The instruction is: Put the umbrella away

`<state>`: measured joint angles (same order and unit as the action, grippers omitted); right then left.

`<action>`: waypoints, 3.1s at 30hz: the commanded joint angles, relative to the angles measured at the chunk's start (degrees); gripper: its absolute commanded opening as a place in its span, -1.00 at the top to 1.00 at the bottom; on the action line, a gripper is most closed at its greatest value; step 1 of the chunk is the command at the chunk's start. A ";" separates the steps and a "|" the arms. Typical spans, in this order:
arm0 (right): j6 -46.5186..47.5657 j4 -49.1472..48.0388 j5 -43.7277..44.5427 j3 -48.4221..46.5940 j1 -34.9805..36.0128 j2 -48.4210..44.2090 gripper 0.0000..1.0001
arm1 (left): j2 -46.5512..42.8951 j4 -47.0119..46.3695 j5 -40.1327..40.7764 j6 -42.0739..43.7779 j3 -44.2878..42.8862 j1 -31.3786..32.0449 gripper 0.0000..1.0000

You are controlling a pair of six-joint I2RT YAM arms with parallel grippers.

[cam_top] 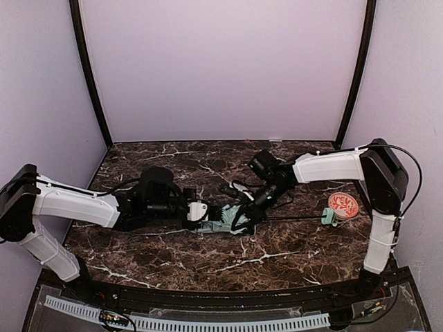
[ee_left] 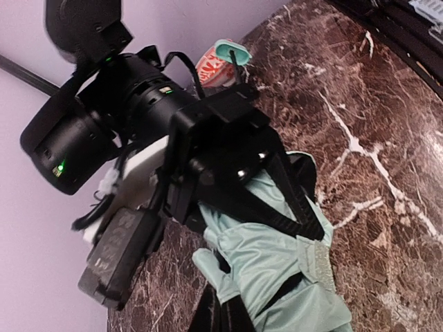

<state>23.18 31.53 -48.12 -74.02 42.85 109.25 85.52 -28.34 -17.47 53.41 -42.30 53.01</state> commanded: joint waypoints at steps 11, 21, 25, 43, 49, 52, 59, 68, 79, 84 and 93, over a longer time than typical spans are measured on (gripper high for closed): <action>-14.27 -5.03 5.92 -4.13 -4.80 9.47 1.00 | 6.74 2.48 -3.78 5.94 1.20 8.16 1.00; -17.88 -10.23 7.07 -2.56 -5.57 11.05 0.56 | 17.87 1.19 -4.06 8.32 2.41 10.07 1.00; -19.16 -15.62 8.09 2.27 -5.56 8.34 0.32 | 18.68 4.52 -2.51 10.58 3.06 10.78 1.00; -2.90 0.72 11.42 3.30 -5.54 -1.01 -0.16 | 22.67 8.27 5.20 10.75 3.02 13.43 1.00; 0.48 12.52 7.55 -0.95 -5.47 -4.17 -0.18 | 22.75 8.38 5.56 10.67 2.95 13.51 1.00; -1.42 13.96 8.80 -2.05 -4.87 -5.84 -0.21 | 22.84 8.55 5.94 10.71 2.84 13.74 1.00; -17.15 -5.04 23.22 0.25 -0.98 -10.07 -0.20 | 23.07 8.52 6.59 9.88 2.67 13.80 1.00; -14.58 -10.22 39.07 12.62 11.38 -11.88 -0.34 | 23.02 8.34 6.58 9.70 2.76 13.87 1.00; -9.32 -6.42 39.92 12.65 12.33 -4.27 -0.39 | 23.03 8.14 7.00 9.23 2.84 13.96 1.00; -8.21 -2.91 34.60 12.72 12.55 -2.83 -0.39 | 22.99 8.01 7.19 8.99 2.86 13.96 1.00; -9.05 -3.66 37.19 11.90 12.69 0.79 0.60 | 21.85 6.16 10.07 7.31 3.91 13.96 1.00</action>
<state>14.22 23.81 -16.80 -63.88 55.16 105.34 106.56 -31.14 -9.93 62.57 -41.54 66.52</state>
